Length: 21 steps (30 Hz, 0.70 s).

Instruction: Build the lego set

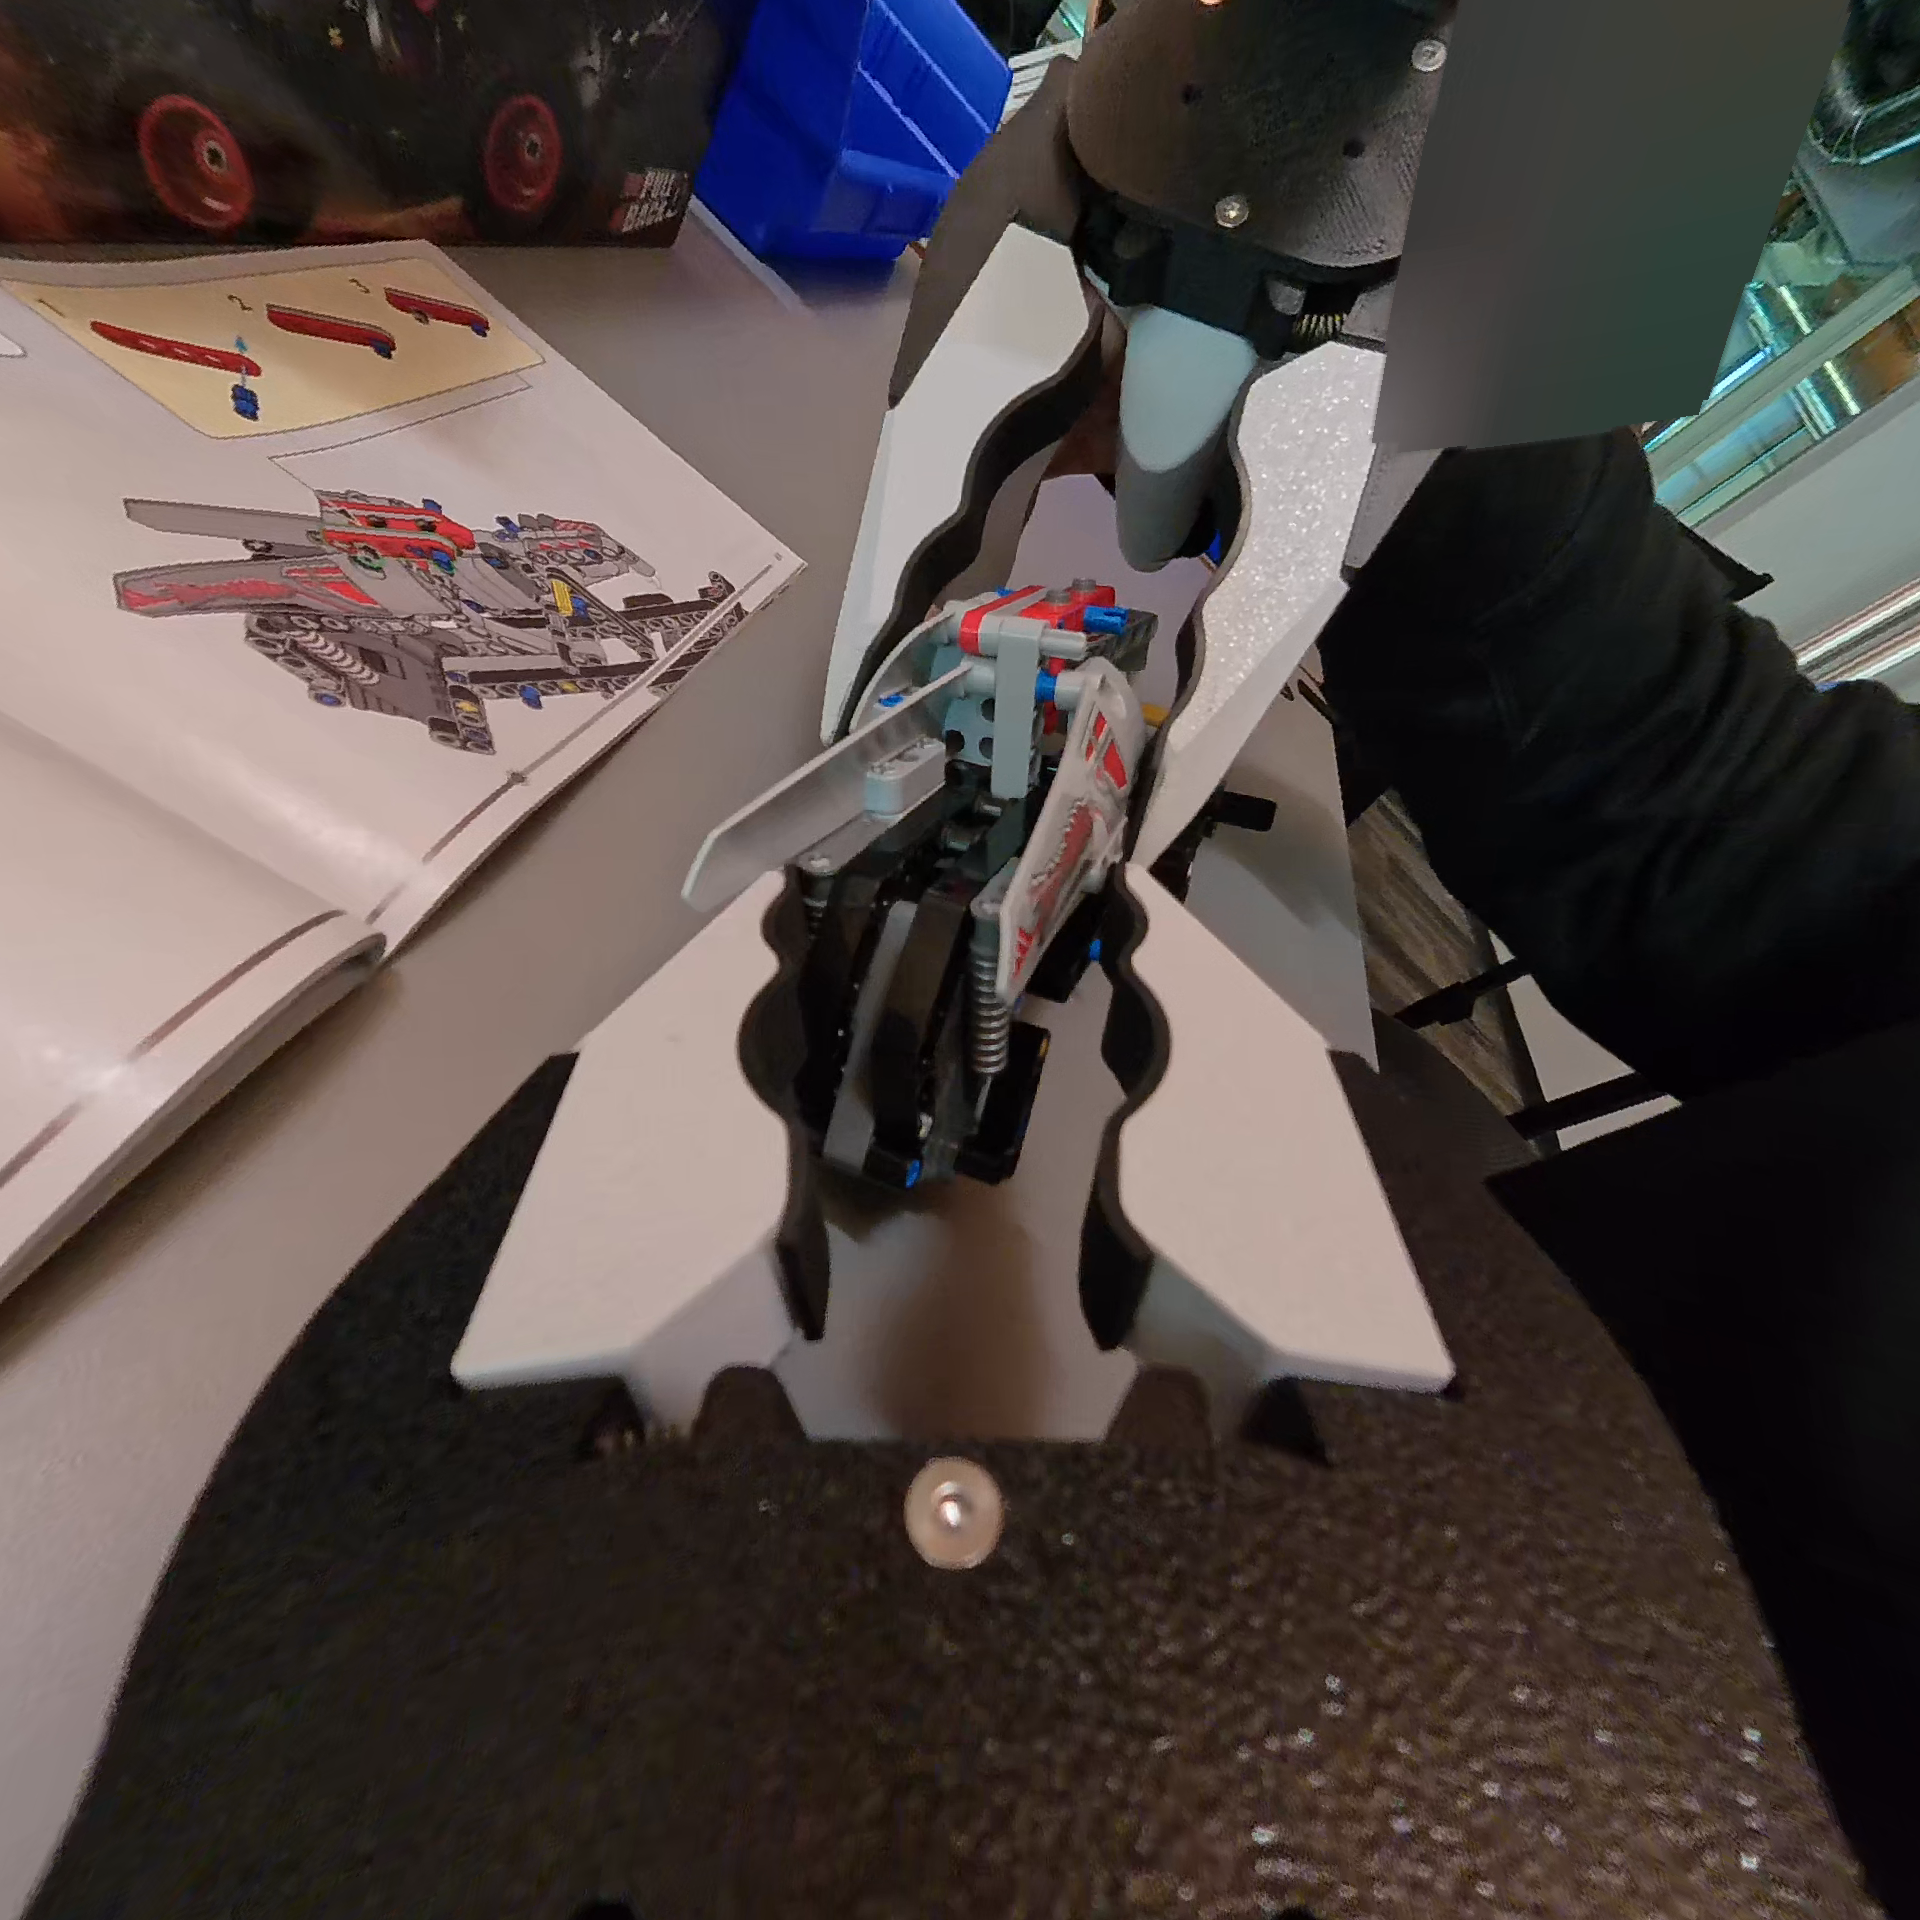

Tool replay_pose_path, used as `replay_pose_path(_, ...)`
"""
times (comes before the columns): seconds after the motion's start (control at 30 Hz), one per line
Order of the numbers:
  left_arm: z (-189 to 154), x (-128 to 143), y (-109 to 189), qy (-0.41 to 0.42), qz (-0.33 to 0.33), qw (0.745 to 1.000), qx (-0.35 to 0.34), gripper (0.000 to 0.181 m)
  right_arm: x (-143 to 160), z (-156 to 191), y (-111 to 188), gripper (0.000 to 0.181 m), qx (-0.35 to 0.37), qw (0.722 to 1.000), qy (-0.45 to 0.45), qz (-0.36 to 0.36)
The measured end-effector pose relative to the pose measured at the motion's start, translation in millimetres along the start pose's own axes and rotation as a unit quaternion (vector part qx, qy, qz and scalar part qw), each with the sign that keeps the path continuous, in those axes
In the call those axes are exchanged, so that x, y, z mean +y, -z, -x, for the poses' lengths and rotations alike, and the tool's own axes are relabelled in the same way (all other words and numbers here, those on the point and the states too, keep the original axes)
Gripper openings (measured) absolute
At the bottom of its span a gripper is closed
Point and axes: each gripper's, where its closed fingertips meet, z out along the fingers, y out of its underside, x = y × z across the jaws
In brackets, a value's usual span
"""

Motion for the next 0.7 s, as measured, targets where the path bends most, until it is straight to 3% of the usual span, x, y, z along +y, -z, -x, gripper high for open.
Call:
replay_pose_path(0.33, 0.4, 0.2, -0.6, 0.005, 0.004, 1.000, 0.009, 0.056, 0.0, -1.8, 0.6, 0.059, -0.009, 1.000, -0.012, -0.006)
replay_pose_path(0.43, -2.3, 5.3, 0.3, -0.022, 0.025, 0.999, 0.011, 0.069, -0.1, -2.3, 0.5, 0.058, -0.033, 0.999, -0.018, -0.018)
replay_pose_path(0.7, 2.5, 8.6, 6.7, -0.009, 0.029, 1.000, 0.002, 0.066, -1.3, -3.9, -3.3, 0.058, -0.076, 0.996, -0.047, -0.024)
